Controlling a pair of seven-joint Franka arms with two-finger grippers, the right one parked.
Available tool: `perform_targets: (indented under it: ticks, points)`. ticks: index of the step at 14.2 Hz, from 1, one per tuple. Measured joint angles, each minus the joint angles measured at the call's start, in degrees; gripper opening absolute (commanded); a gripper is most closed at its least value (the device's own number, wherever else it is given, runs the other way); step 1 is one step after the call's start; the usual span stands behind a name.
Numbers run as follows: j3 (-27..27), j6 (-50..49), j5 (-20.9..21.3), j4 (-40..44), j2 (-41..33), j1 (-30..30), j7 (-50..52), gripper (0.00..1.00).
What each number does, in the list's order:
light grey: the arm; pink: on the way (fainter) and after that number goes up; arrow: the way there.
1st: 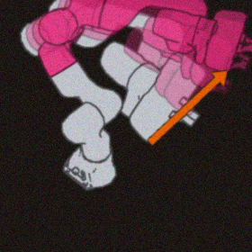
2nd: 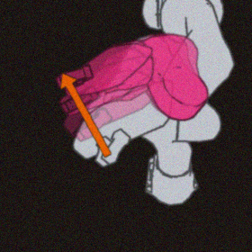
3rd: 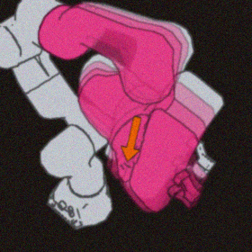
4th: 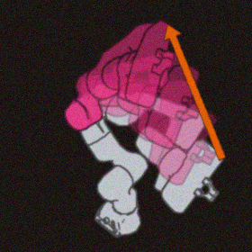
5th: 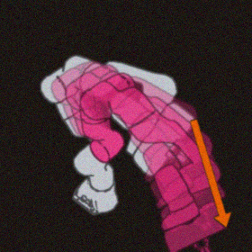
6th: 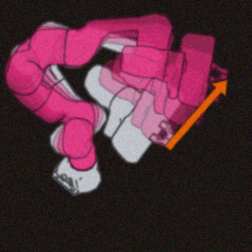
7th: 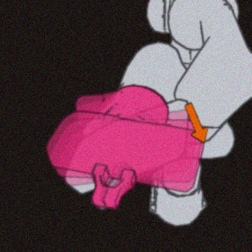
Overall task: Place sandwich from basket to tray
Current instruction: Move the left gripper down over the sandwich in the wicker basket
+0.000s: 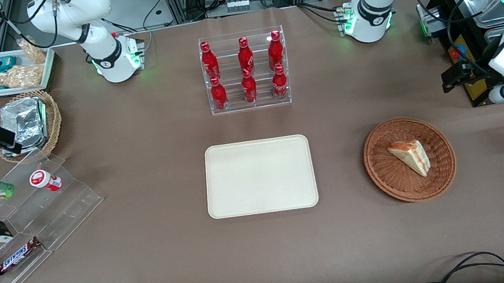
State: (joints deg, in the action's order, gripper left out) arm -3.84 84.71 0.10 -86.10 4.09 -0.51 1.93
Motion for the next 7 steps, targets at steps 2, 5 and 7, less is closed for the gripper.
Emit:
perform_targets:
  ticks: [2,5,7]
  points:
    - [0.00,0.08,0.00,0.03,0.01,-0.06,0.00,1.00]
    - [0.00,0.08,0.01,0.03,0.11,-0.09,0.02,1.00]
    - [0.00,0.08,0.02,0.03,0.30,-0.09,0.02,1.00]
